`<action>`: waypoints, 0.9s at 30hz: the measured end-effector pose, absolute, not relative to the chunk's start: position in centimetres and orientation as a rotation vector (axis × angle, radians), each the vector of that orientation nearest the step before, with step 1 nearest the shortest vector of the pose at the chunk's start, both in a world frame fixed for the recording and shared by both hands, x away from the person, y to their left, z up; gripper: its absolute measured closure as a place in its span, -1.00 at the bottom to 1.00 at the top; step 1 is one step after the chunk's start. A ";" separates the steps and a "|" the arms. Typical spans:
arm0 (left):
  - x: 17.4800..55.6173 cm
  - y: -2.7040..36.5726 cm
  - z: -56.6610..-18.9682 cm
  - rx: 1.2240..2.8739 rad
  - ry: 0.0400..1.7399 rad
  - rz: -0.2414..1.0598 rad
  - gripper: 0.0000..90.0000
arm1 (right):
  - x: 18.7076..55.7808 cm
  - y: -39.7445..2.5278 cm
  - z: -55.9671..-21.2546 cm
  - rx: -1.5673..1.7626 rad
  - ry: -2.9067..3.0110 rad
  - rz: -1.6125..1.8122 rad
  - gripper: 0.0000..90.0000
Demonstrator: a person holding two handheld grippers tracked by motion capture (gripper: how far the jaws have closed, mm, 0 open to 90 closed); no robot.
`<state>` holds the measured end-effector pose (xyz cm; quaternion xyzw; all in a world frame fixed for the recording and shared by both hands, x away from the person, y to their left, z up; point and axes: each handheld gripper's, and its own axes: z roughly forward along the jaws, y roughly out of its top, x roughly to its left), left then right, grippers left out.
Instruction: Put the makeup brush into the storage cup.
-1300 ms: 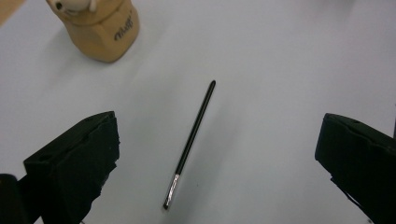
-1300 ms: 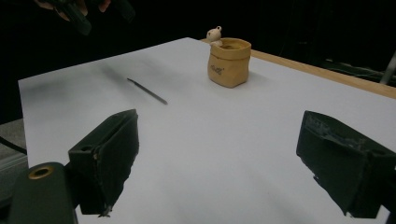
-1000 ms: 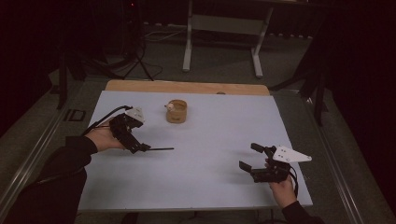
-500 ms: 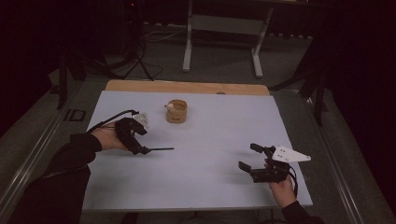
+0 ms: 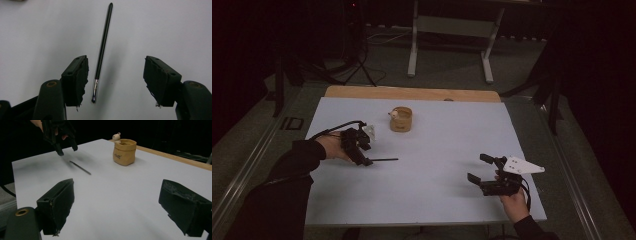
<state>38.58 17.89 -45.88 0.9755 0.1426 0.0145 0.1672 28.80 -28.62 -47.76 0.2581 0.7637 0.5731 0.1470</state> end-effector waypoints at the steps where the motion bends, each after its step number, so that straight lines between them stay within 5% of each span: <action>1: 38.6 17.8 -46.0 2.777 0.396 0.042 -0.16 | 28.8 -28.6 -47.8 0.743 2.198 1.651 -0.71; 8: 38.9 17.7 -46.4 2.802 0.357 0.011 0.11 | 28.8 -28.6 -47.8 0.741 2.202 1.651 -0.71; 27: 40.1 17.9 -48.4 2.866 0.306 0.043 0.42 | 28.8 -28.6 -47.8 0.740 2.204 1.656 -0.71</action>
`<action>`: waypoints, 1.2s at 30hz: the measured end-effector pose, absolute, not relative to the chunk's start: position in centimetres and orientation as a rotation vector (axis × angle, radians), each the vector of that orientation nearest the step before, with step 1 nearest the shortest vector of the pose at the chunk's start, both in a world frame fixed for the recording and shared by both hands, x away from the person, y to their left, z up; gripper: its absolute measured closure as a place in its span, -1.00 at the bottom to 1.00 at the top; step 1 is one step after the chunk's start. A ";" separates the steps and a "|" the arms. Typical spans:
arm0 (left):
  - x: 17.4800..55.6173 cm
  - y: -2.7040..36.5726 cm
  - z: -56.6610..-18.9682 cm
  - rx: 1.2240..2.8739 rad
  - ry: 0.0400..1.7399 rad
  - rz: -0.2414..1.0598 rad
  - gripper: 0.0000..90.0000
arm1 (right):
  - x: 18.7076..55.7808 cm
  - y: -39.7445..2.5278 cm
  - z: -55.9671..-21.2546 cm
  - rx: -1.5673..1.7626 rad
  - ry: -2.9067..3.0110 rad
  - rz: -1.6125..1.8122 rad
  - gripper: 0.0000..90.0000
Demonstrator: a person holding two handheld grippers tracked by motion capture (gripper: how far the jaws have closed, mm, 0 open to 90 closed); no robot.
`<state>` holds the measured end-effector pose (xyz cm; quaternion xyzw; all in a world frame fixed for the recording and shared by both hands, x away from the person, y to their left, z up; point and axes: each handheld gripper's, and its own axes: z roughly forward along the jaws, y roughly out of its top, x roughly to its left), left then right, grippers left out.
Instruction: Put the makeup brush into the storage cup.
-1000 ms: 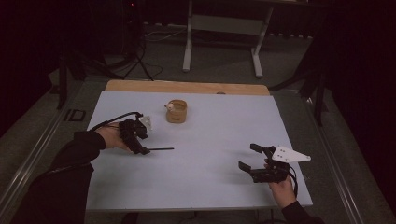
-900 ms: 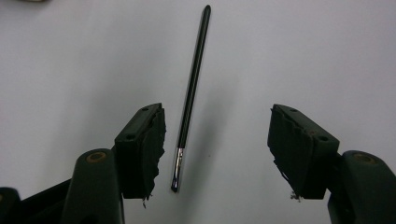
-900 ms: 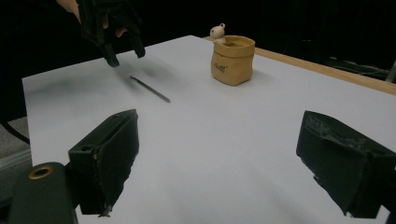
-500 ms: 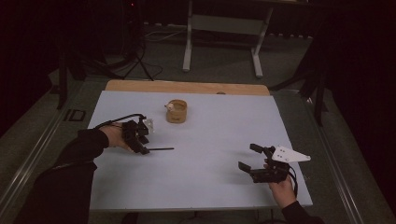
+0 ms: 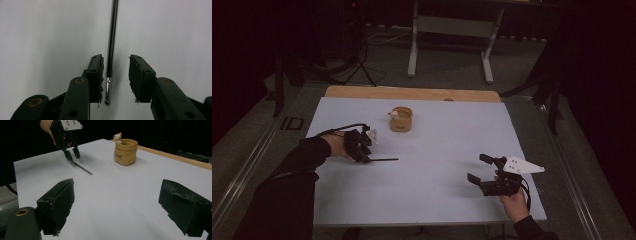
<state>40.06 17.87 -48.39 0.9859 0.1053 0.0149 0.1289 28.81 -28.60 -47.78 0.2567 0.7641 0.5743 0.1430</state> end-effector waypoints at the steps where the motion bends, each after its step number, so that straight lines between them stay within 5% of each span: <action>1: 40.1 17.9 -48.5 2.867 0.316 0.037 0.43 | 28.8 -28.6 -47.8 0.739 2.203 1.658 -0.71; 18: 40.6 17.9 -50.3 2.927 0.225 0.047 0.60 | 28.8 -28.7 -47.8 0.744 2.198 1.652 -0.71; 36: 41.1 17.5 -50.3 2.936 0.305 -0.039 0.90 | 28.8 -28.6 -47.8 0.743 2.203 1.655 -0.71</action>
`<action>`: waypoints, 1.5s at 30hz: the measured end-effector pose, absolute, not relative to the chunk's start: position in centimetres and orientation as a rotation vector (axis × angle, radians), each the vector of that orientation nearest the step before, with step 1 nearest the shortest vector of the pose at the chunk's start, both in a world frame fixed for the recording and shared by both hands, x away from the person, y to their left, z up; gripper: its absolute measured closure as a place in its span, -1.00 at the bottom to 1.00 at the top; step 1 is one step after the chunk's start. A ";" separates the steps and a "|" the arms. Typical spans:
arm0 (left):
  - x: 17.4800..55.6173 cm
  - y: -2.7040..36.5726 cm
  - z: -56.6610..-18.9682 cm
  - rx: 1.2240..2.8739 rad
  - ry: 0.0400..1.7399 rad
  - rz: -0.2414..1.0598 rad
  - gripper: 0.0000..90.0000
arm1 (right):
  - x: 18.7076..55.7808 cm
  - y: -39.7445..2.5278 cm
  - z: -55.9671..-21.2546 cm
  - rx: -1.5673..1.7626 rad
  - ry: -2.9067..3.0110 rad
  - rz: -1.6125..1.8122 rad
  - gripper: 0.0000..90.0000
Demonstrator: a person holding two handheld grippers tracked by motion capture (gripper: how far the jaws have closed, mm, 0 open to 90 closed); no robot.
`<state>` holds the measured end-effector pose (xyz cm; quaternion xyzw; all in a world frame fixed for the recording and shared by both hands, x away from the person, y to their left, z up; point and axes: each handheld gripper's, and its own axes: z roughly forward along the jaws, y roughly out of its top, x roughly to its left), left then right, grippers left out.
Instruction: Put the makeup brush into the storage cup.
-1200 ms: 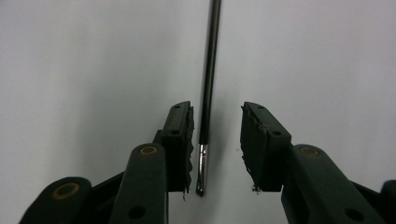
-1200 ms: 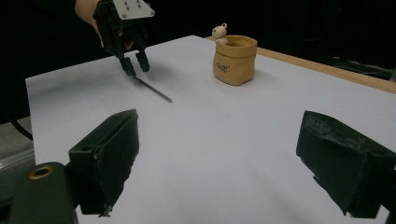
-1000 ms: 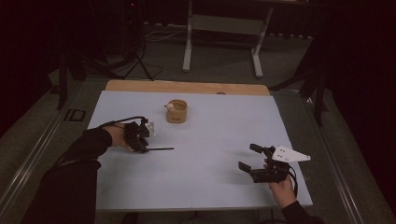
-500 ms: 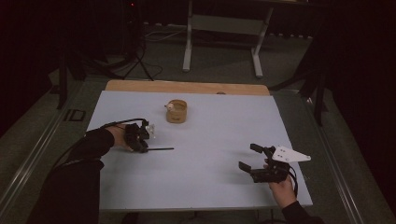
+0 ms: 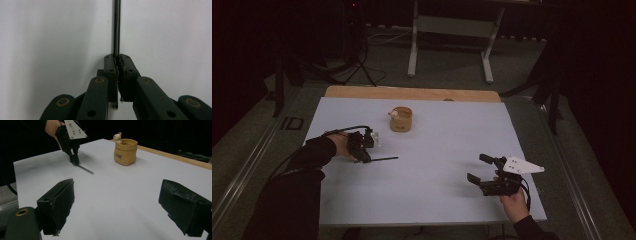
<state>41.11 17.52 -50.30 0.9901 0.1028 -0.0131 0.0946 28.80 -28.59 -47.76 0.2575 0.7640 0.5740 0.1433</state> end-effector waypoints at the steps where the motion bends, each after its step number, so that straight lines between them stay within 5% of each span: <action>1: 41.1 17.5 -50.2 2.932 0.319 -0.028 0.90 | 28.8 -28.6 -47.7 0.742 2.200 1.657 -0.71; 9: 40.6 16.4 -48.5 2.940 0.436 -0.024 0.90 | 28.8 -28.6 -47.7 0.742 2.200 1.656 -0.71; 45: 39.7 8.0 -43.8 2.909 0.249 -0.095 0.90 | 28.7 -28.1 -47.5 0.760 2.224 1.616 -0.67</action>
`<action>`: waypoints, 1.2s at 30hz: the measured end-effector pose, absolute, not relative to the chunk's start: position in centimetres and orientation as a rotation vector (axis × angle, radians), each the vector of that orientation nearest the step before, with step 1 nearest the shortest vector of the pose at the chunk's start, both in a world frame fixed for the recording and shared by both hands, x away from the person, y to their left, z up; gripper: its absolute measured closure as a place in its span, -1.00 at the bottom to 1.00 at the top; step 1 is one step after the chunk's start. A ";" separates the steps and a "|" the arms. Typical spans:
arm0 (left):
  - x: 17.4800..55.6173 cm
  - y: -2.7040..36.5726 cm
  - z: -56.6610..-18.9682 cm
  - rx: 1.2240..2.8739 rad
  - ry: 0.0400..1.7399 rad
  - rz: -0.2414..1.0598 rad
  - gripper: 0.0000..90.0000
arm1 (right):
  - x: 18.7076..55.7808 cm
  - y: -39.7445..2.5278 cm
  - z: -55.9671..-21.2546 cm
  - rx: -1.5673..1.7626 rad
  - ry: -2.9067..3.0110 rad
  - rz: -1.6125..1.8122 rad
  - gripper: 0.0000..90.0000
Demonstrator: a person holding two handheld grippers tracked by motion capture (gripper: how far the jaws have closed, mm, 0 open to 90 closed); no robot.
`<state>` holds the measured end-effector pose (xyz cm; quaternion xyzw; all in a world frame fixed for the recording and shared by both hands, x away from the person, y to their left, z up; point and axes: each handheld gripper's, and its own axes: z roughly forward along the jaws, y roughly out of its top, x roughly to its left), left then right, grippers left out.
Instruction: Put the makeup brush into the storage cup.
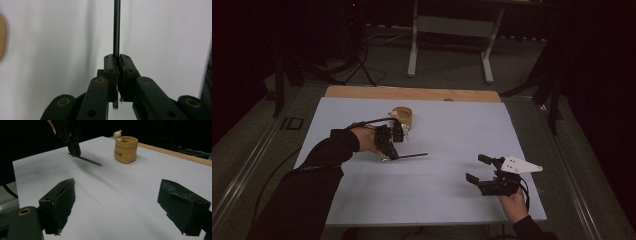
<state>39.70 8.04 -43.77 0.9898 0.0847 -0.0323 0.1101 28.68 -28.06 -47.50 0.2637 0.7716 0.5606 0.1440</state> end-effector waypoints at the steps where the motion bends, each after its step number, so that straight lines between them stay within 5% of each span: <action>1: 39.7 7.9 -43.7 2.913 0.248 -0.110 0.90 | 28.7 -28.0 -47.5 0.752 2.226 1.598 -0.67; 27: 40.1 3.1 -41.2 2.931 0.149 -0.112 0.90 | 27.8 -24.0 -45.0 0.586 2.239 1.151 -0.69; 36: 40.1 1.5 -41.5 2.942 0.175 -0.141 0.90 | 26.5 -20.2 -45.5 0.263 2.163 0.937 -0.11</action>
